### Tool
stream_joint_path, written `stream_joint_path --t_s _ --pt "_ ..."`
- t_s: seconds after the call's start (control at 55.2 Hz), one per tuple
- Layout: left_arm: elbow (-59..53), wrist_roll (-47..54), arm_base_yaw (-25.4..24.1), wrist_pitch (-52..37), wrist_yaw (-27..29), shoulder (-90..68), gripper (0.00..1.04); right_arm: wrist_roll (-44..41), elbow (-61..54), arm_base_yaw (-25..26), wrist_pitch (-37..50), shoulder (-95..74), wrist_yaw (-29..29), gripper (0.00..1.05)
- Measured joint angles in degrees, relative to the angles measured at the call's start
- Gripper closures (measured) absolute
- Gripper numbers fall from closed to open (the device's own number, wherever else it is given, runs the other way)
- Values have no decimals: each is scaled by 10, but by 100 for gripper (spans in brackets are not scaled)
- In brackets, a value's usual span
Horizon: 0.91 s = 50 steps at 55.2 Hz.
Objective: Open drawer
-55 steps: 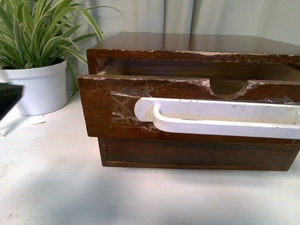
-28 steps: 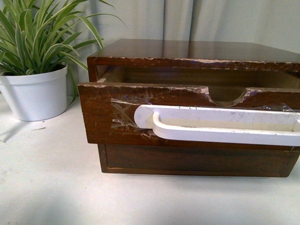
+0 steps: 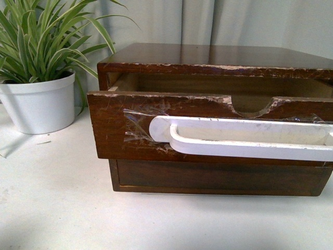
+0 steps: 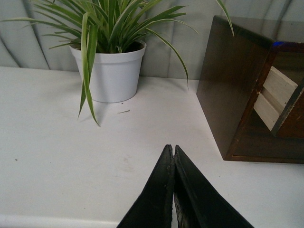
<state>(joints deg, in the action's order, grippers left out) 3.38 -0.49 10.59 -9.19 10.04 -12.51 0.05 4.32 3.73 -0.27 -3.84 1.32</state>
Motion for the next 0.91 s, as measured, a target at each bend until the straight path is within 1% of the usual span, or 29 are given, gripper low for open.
stream_joint_path --t_s 0.018,0.054,0.072,0.091,0.109,0.127,0.145,0.181,0.217,0.344,0.761,0.779,0.797,0.833,0.906 --pt "-2 1 -4 2 -3 3 100 -2 -1 -15 0 3 -7 104" --pt "-3 2 -12 14 -10 17 101 -2 -5 -31 0 5 -5 103" --pt "-3 2 -14 33 -10 31 101 -2 -6 -33 0 6 -5 103" --pt "-5 2 -25 62 -26 53 101 -2 -8 -34 0 7 -6 103" --pt "-7 2 -37 77 -52 66 101 -2 -10 -35 0 9 -9 103" --pt "-8 2 -45 83 -63 74 101 -2 -11 -35 0 9 -10 103" --pt "-10 2 -68 90 -85 90 101 -2 -12 -35 0 10 -13 103" --pt "-10 2 -92 92 -92 100 101 -2 -14 -35 0 11 -13 103" --pt "-17 2 -101 92 -91 111 101 -2 -16 -35 0 14 -12 103" --pt "-27 2 -103 93 -101 122 101 -2 -39 -36 1 35 -12 103" --pt "-27 2 -104 93 -100 123 101 -2 -39 -36 1 36 -12 103" --pt "-27 2 -104 93 -100 123 100 -2 -39 -36 1 36 -12 103" --pt "-27 2 -104 93 -100 123 95 -2 -39 -36 1 36 -12 103" --pt "-27 2 -104 93 -100 123 88 -2 -39 -36 1 36 -12 100" --pt "-27 2 -104 93 -100 123 77 -2 -39 -36 1 36 -12 87"
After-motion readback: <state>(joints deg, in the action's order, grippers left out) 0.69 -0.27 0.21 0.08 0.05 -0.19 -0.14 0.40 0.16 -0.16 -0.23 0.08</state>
